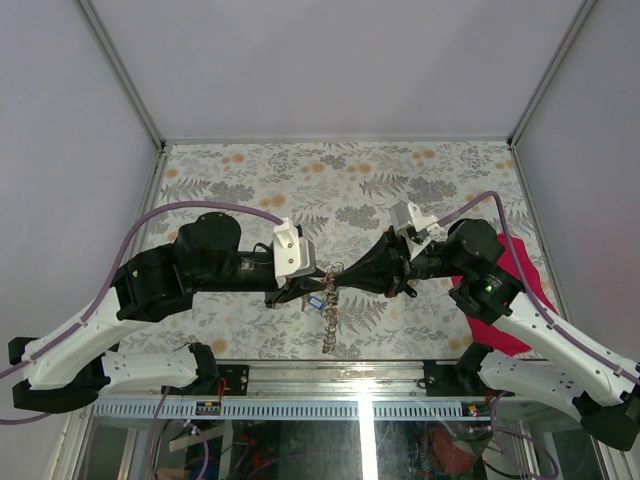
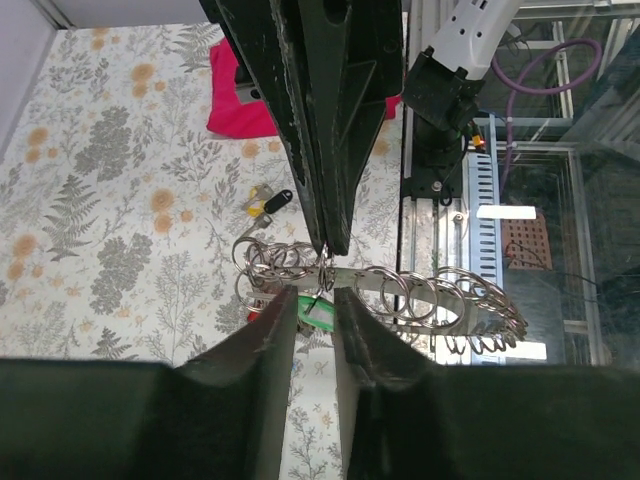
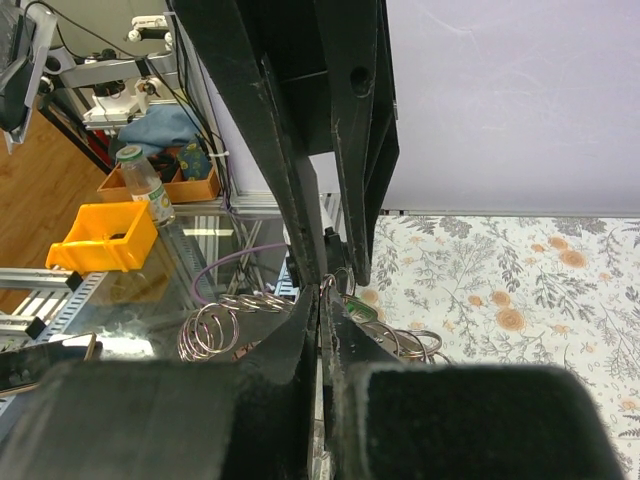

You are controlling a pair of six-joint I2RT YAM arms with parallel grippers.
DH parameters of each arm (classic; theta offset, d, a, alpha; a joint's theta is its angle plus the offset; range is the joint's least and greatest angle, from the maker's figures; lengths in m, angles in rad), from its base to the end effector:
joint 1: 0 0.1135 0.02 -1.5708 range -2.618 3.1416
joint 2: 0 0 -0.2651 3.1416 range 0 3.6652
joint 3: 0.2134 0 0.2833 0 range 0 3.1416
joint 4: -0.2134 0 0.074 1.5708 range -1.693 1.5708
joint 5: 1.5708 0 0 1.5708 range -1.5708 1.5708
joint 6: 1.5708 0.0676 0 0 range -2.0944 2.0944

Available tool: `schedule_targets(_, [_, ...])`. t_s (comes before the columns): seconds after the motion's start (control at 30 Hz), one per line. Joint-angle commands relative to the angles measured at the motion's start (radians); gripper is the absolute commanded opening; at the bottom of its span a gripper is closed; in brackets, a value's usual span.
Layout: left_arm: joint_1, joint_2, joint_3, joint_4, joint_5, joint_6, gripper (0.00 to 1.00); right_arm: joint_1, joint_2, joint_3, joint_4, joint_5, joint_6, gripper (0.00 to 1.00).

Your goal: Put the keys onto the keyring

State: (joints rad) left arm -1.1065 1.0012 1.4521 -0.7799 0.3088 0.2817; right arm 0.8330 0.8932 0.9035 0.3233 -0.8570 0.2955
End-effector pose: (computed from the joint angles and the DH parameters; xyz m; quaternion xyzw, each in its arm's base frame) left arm 0.0851 -0.2158 0.4667 0.5829 0.5605 -0.3450 0.4765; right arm 0.1248 0.2133 0.4216 -0.4664 0.4186 0.5999 0.4973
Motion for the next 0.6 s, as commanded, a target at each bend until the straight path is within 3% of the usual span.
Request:
schedule_targets(0.0, [-0.008, 0.005, 0.0, 0.039, 0.045, 0.001, 0.16, 0.002, -0.054, 0.045, 0.071, 0.001, -0.013, 0.0])
schedule_targets(0.1, [-0.007, 0.011, 0.006, 0.035, 0.039, -0.003, 0.14, 0.002, -0.068, 0.045, 0.064, 0.016, -0.02, 0.0])
schedule_targets(0.27, [-0.008, 0.015, 0.023, 0.036, 0.039, 0.0, 0.0, 0.002, -0.084, 0.055, 0.049, 0.036, -0.031, 0.0])
schedule_targets(0.57, [-0.009, -0.003, 0.009, 0.069, 0.013, 0.0, 0.0, 0.002, -0.092, 0.053, 0.109, 0.071, 0.004, 0.0])
